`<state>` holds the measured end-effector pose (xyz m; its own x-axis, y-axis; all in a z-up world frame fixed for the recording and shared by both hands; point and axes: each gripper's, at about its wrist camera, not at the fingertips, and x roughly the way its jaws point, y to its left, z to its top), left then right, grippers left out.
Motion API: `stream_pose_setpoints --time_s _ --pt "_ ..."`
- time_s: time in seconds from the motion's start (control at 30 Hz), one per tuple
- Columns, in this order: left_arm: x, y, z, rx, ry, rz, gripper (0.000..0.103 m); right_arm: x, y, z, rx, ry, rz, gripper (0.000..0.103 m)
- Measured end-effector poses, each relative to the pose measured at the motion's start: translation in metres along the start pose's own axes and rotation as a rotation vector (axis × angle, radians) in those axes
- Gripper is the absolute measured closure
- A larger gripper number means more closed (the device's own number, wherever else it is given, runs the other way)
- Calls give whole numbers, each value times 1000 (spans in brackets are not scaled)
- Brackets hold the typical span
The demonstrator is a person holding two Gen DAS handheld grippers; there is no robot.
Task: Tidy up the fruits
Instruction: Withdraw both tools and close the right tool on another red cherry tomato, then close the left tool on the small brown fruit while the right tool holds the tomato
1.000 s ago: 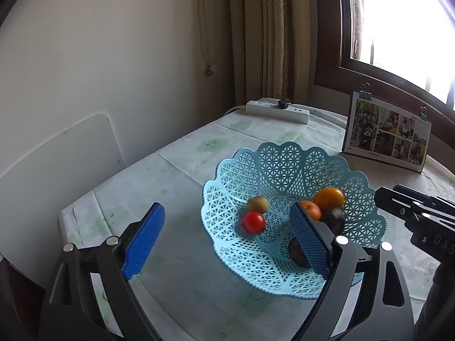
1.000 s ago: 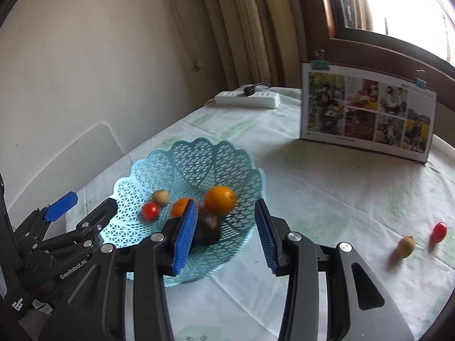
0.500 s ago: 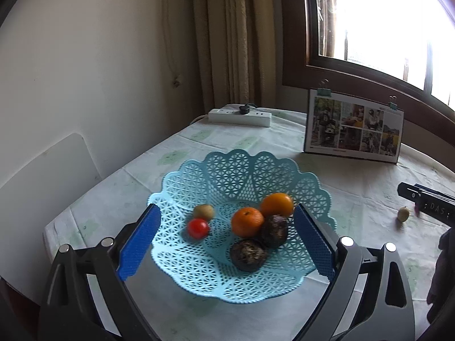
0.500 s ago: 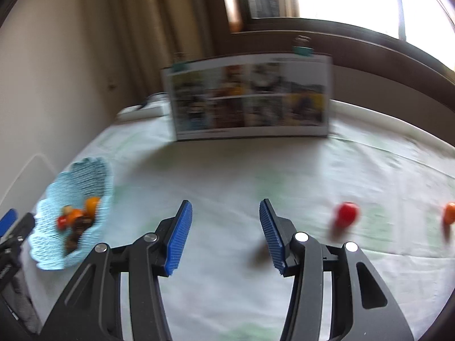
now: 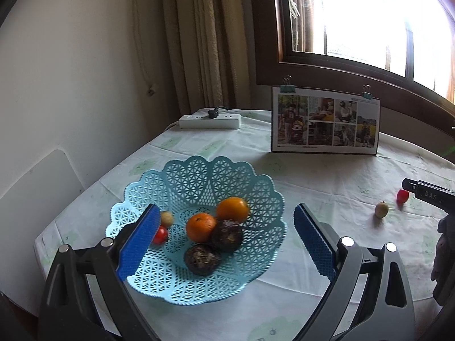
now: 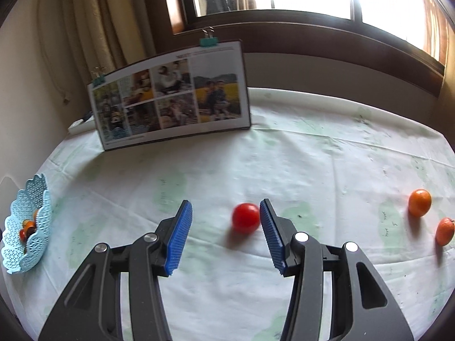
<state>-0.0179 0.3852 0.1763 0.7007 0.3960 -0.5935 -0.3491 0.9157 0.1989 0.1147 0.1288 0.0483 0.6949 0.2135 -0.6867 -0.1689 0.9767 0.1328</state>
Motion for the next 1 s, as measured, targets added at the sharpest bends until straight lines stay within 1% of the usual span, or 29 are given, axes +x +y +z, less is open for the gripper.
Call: stream_pose_setpoints --time_s 0.23,0.4,0.53,0.57,0.6,0.63,0.73,0.8,0.9,1.0 --pt "0 -20 0 35 1 -16 7 17 -8 -2 -5 29 -10 53" --pt "0 -30 0 54 5 -21 7 34 -10 -1 -22 49 -38 54" --pt "1 -39 1 70 7 -28 7 44 -12 -2 -42 83 -38 65" --pt "1 -42 1 74 7 -31 7 44 -12 -3 -48 84 -36 69" --pt "1 -44 1 78 8 -34 7 43 -13 -3 -53 84 -35 70" --pt "1 -48 2 84 7 -39 7 41 -14 -4 -50 81 -34 73" --pt "2 -57 4 96 6 -51 7 23 -23 -2 -9 42 -8 72" --pt "2 -66 6 108 6 -66 7 6 -27 0 -3 10 11 72" --pt "6 -86 10 139 2 -101 7 -13 -34 1 0 -23 21 72" --pt "13 -107 11 174 6 -129 7 -24 -41 -1 8 -35 25 72"
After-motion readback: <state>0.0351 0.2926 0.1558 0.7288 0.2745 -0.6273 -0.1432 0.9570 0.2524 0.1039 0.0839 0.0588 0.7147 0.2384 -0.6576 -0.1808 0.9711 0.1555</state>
